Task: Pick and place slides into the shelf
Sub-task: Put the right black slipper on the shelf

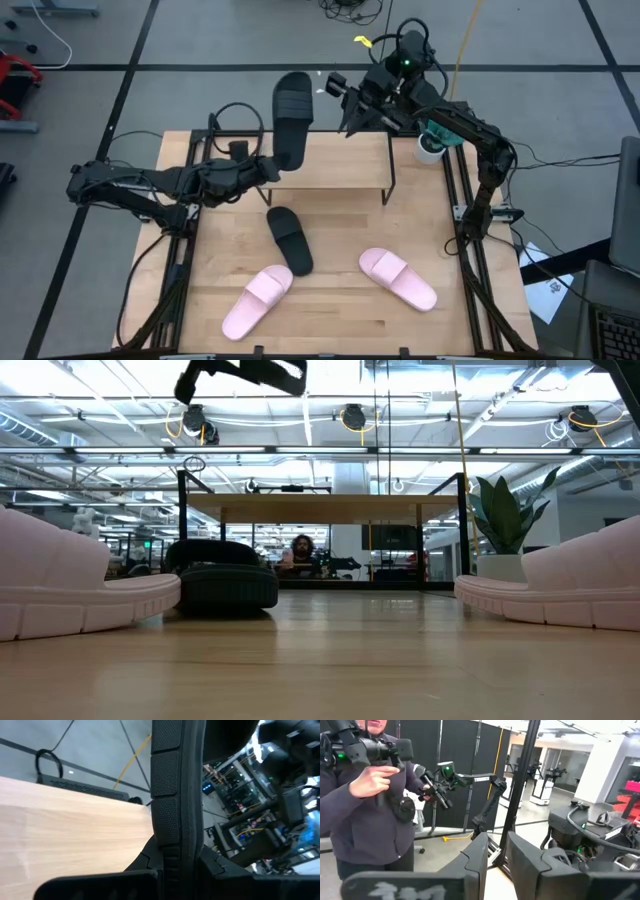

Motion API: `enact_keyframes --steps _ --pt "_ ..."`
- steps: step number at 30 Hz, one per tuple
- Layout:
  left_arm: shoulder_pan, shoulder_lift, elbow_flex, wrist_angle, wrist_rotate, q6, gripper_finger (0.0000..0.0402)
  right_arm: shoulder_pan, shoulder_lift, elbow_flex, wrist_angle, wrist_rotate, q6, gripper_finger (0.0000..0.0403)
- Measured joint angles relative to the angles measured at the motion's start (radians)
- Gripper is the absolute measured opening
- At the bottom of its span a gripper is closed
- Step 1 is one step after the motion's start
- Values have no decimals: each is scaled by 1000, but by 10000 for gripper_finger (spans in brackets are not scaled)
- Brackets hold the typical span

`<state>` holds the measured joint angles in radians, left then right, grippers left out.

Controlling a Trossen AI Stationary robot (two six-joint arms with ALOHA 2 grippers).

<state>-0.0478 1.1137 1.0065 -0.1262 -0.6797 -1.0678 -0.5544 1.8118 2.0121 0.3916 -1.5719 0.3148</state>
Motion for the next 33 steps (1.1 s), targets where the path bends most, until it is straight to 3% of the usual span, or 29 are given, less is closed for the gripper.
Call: enact_keyframes --steps 12,21,29,33 --pt "0 0 0 -3 -6 13 39 7 0 -48 -7 0 157 63" --pt "0 0 0 -4 -25 20 39 8 0 -94 1 1 168 64" --pt "0 0 0 -29 -32 18 39 75 -1 -91 347 1 247 64" --pt "0 0 0 -36 -24 16 39 91 0 -51 367 9 267 63"
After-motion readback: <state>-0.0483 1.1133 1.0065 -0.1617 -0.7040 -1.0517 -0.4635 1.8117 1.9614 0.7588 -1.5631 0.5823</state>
